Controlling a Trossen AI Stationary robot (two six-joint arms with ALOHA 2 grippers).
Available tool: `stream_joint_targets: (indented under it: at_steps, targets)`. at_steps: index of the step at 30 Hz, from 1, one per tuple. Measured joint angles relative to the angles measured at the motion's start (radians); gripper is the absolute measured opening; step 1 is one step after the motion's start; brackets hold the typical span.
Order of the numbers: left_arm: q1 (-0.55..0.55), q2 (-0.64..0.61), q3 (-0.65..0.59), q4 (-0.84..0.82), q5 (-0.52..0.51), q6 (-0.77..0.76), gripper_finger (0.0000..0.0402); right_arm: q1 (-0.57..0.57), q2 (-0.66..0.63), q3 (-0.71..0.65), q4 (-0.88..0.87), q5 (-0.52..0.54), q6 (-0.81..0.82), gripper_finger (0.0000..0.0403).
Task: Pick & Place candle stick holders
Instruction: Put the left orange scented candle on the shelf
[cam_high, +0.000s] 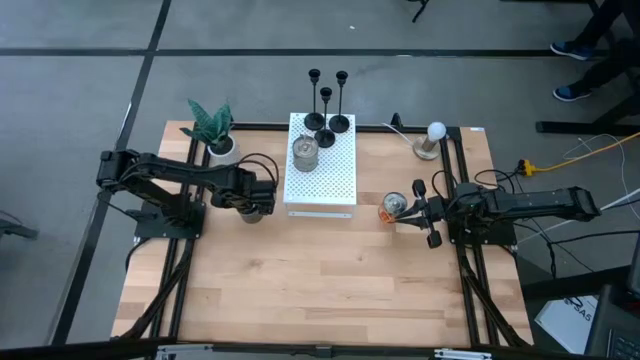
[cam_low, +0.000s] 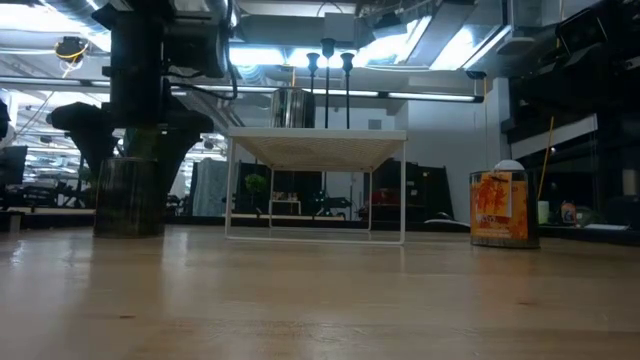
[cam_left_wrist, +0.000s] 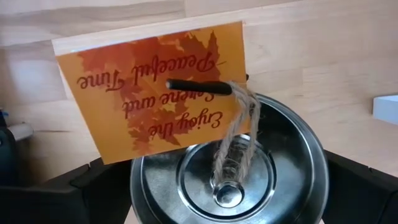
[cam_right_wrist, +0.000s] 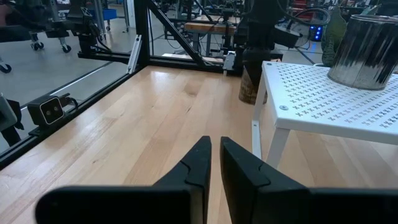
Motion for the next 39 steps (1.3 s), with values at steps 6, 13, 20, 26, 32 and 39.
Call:
stream_joint_targets:
  at_steps: [6, 13, 20, 26, 32, 39]
  targets:
    - [0.0, 0.0, 0.0, 0.0, 0.0, 0.002, 0.04, 0.0, 0.0, 0.0, 0.0, 0.0, 0.0, 0.0039]
    - [0.0, 0.0, 0.0, 0.001, 0.014, 0.012, 0.0376, 0.0, 0.0, 0.0, 0.0, 0.0, 0.0, 0.0039]
    - [-0.007, -0.001, 0.0, 0.003, 0.034, 0.021, 0.0355, 0.0, 0.0, 0.0, 0.0, 0.0, 0.0, 0.0039]
    - [-0.039, -0.001, 0.001, 0.017, 0.058, 0.016, 0.0355, 0.0, 0.0, 0.0, 0.0, 0.0, 0.0, 0.0039]
    - [-0.1, 0.002, 0.026, 0.055, 0.089, -0.028, 0.0355, 0.0, 0.0, 0.0, 0.0, 0.0, 0.0, 0.0039]
    - [-0.187, 0.006, 0.09, 0.093, 0.067, -0.072, 0.0355, 0.0, 0.0, 0.0, 0.0, 0.0, 0.0, 0.0039]
